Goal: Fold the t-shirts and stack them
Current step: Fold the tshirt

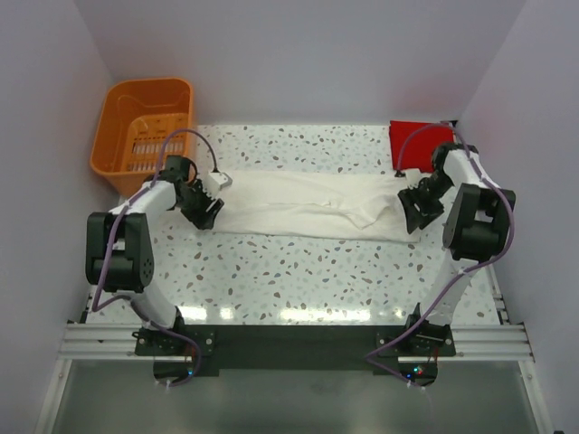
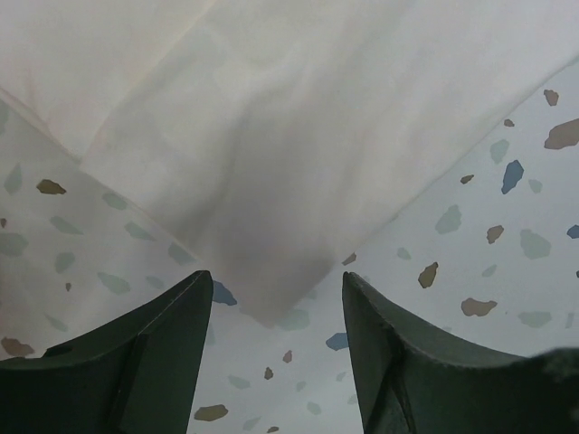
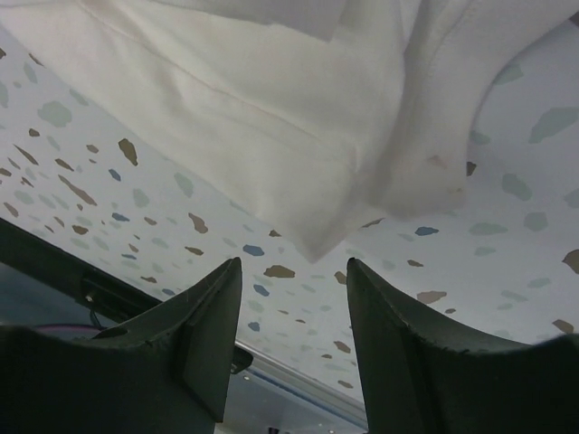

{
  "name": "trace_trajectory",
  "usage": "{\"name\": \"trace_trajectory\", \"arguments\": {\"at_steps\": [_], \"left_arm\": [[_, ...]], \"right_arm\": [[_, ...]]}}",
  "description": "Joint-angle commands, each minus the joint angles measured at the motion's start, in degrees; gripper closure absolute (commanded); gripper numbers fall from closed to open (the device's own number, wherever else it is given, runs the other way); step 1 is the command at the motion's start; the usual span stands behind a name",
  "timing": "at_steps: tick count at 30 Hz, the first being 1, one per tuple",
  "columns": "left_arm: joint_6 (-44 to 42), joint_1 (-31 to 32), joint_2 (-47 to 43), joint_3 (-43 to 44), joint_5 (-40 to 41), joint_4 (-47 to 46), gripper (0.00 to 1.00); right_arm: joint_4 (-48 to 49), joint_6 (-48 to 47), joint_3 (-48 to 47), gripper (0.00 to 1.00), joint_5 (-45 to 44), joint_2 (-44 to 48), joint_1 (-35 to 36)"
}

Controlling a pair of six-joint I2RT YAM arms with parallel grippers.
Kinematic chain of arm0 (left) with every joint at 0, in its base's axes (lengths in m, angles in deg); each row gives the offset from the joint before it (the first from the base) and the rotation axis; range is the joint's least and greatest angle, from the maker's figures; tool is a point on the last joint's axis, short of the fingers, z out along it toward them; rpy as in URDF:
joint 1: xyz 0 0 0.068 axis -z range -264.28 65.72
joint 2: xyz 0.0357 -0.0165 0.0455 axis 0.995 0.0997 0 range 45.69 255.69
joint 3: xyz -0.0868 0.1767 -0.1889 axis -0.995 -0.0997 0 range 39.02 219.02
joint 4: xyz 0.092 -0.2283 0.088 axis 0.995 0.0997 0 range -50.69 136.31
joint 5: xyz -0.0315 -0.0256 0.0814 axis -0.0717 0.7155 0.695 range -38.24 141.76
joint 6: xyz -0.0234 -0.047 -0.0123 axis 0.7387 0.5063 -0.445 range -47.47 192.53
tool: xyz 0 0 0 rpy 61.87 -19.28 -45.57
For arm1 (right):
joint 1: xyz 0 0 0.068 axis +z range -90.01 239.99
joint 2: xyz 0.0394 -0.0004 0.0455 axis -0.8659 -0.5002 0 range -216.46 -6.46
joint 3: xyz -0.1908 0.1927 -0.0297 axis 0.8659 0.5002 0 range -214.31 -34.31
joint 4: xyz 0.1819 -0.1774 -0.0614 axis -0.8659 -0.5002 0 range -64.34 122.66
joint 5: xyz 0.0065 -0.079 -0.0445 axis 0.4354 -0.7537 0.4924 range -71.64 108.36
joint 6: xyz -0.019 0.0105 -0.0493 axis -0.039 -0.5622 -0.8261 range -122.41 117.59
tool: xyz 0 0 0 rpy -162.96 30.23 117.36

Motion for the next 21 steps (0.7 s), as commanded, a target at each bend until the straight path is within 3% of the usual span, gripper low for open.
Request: {"name": "trace_trajectory", "arguments": {"at_steps": [1, 6, 12, 18, 21], "left_arm": [[5.69, -0.62, 1.42, 0.67, 0.28, 0.50, 0.36], [7.97, -0.97, 3.09, 1.37, 2.47, -0.11, 0.37], [8.68, -0.97, 4.50, 1.64, 3.36, 0.94, 0.42], [9.21, -2.55, 5.64, 1.55, 4.67, 0.94, 0.50], [9.29, -2.73, 6.43, 1.37, 5.46, 0.94, 0.61]], "right_arm": [[3.33, 3.32, 1.60, 0.47, 1.14, 1.91, -0.47], [5.62, 3.68, 4.67, 0.47, 0.17, 2.26, -0.90], [6.85, 4.82, 5.91, 0.54, 0.52, 1.56, -1.17], [7.38, 5.08, 6.26, 0.69, 0.70, 1.21, -1.43], [7.47, 5.08, 6.17, 0.88, 0.52, 0.68, -1.43]]}}
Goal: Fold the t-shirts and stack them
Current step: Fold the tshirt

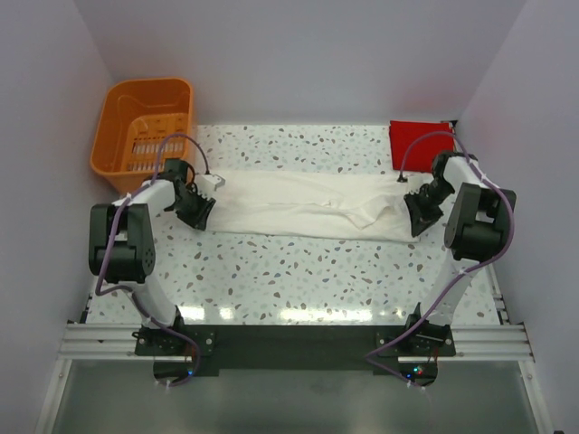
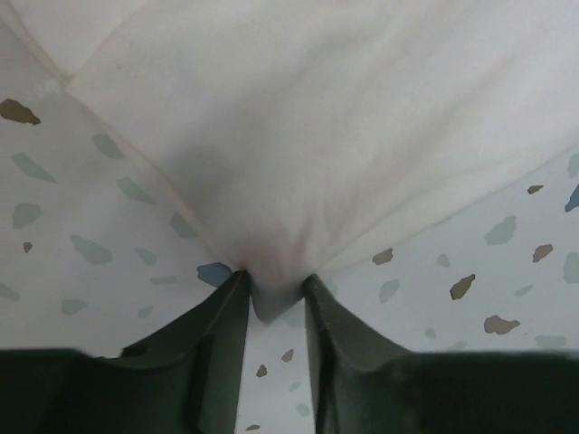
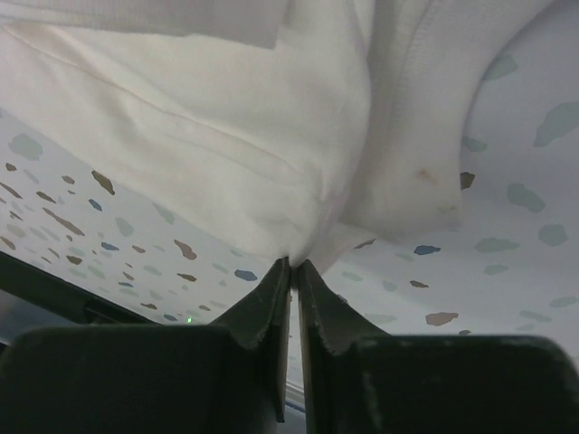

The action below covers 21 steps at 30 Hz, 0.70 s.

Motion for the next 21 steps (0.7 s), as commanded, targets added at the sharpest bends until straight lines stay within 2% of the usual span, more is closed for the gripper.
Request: {"name": "trace_trajectory", "arguments": {"at_steps": [1, 2, 3, 5, 8, 21], "left_arm": [[0.86, -0.94, 1.97, 0.76, 1.73, 0.94, 0.65], [0.77, -1.11, 2.06, 0.67, 1.99, 1.11, 0.75], [0.68, -1.29, 2.24, 0.50, 1.82, 1.20, 0.80], [-0.11, -1.46, 2.24, 0.32, 1.56, 1.99, 0.91], [-2.04, -1.55, 1.37, -0.82, 1.03, 3.05, 1.00], [-11.27, -1.73, -9.36, -10.05, 2.52, 10.34, 1.00]], "right_arm": [[1.04, 0.71, 0.27, 0.93, 0.37, 0.44, -0.30], [1.22, 0.71, 0.27, 0.98, -0.42, 0.44, -0.30], [1.40, 0.80, 0.27, 1.00, -0.77, 0.44, -0.30], [1.40, 0.62, 0.53, 1.00, -1.74, 0.79, -0.30], [1.13, -0.25, 1.32, 1.00, -2.88, 2.28, -0.30], [-2.38, -4.30, 12.13, 1.00, -6.22, 13.87, -0.21]]}}
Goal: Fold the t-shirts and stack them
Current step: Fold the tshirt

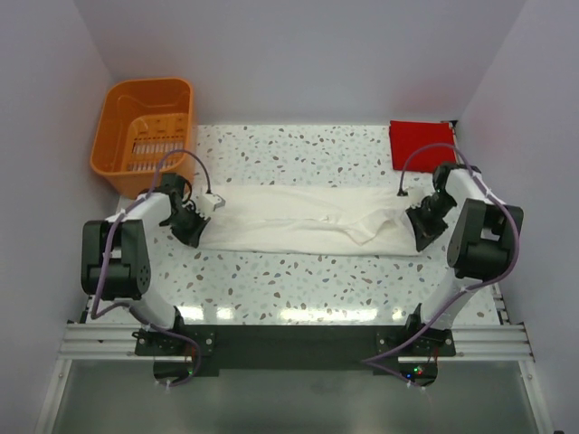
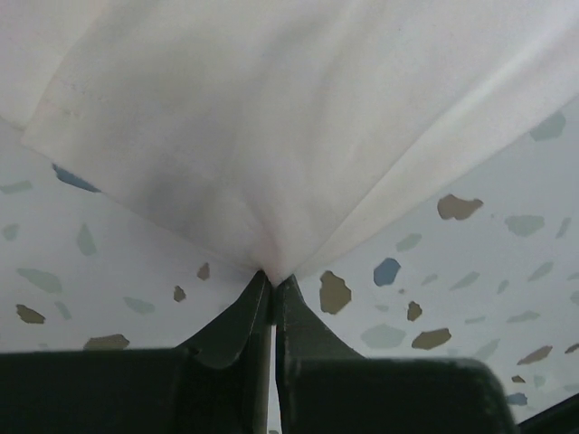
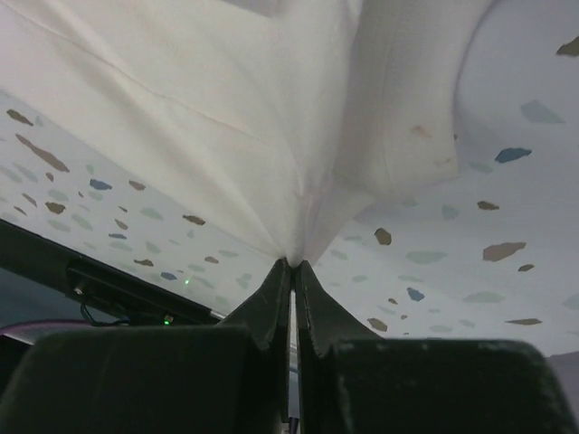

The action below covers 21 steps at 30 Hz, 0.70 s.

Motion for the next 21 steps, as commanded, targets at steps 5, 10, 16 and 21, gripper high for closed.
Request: {"name": "trace_trajectory", "arguments": {"at_steps": [5, 10, 16, 21], "left_arm": [[-5.38, -0.94, -7.10, 0.22, -5.41, 7.56, 0.73], [-5.91, 2.98, -13.61, 6.03, -18.36, 2.56, 0.42], [-1.34, 20.89, -10.64, 4.36, -24.00, -18.86, 0.42], [-0.89, 34.63, -1.69, 6.21, -22.69, -37.85, 0.44]], "right_arm": [[-4.84, -3.24, 0.91, 0.75, 0.44, 6.90, -0.21], [-7.30, -2.18, -6.21, 0.58, 8.35, 9.89, -0.21], [-4.76, 1.41, -6.22, 0.56, 13.28, 7.35, 1.20], [-1.77, 6.25, -6.66, 0.57, 15.49, 2.95, 1.29]]}}
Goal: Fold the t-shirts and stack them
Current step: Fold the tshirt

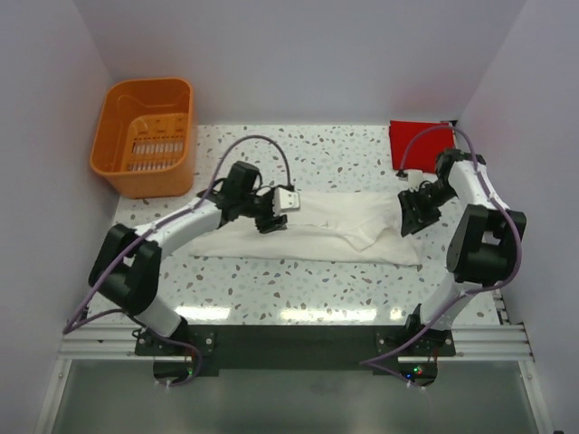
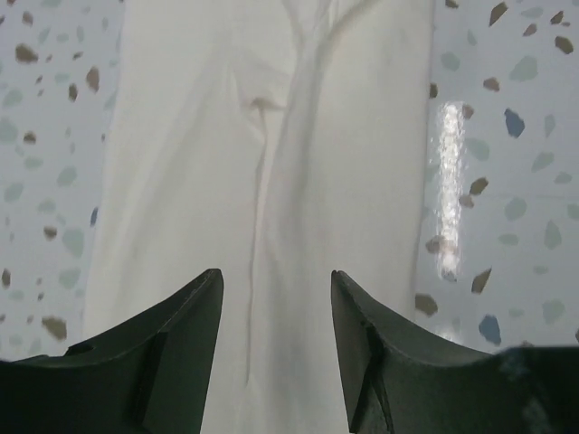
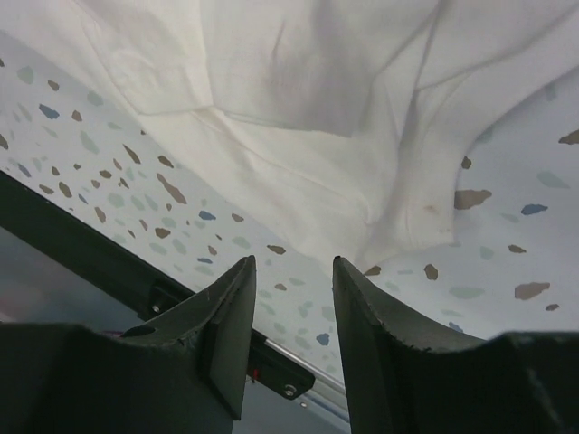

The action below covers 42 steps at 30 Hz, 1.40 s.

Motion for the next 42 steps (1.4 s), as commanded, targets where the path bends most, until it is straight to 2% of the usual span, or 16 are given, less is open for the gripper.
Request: {"name": "trace_trajectory", "arguments": {"at_steps": [1, 4, 9, 11, 16, 24, 37, 38, 39, 42], "left_arm": [[-1.19, 7.67, 5.17, 1.40, -2.22, -19.31, 0.44], [-7.01, 14.87, 10.36, 2.89, -2.05, -26.09, 0.45], [-13.07, 20.34, 17.73, 5.53, -1.61, -35.15, 0.46], [-14.39, 22.89, 18.98, 5.36, 0.41, -39.89, 0.48], [-20.89, 27.02, 23.02, 5.18, 3.31, -45.09, 0.55], [-28.89, 27.73, 28.21, 7.29, 3.05, -43.77, 0.60], [-34.52, 27.82, 30.94, 8.78, 2.44, -40.00, 0.61], [-35.40, 27.82, 30.94, 8.79, 2.35, -39.56, 0.64], [-35.58, 27.82, 30.94, 8.70, 2.18, -39.21, 0.71], [-35.06, 27.73, 31.02, 8.96, 2.70, -39.20, 0.85]], "right_arm": [[3.65, 5.18, -1.29, 0.57, 3.23, -2.29, 0.15], [3.66, 7.38, -1.81, 0.57, 3.31, -4.93, 0.24], [5.15, 10.19, -0.76, 0.57, 4.72, -5.73, 0.15], [5.50, 11.08, -0.58, 0.57, 4.72, -5.90, 0.24], [5.95, 12.93, -0.41, 0.56, 4.72, -5.82, 0.15], [3.05, 12.40, -1.55, 0.59, 3.49, -4.94, 0.15], [3.92, 11.78, 3.63, 0.66, 0.33, -5.64, 0.24], [4.36, 12.13, 3.90, 0.66, -0.02, -5.81, 0.24], [5.23, 12.31, 4.25, 0.66, -0.90, -5.99, 0.24], [6.20, 12.31, 4.43, 0.67, -2.22, -6.96, 0.15]]}}
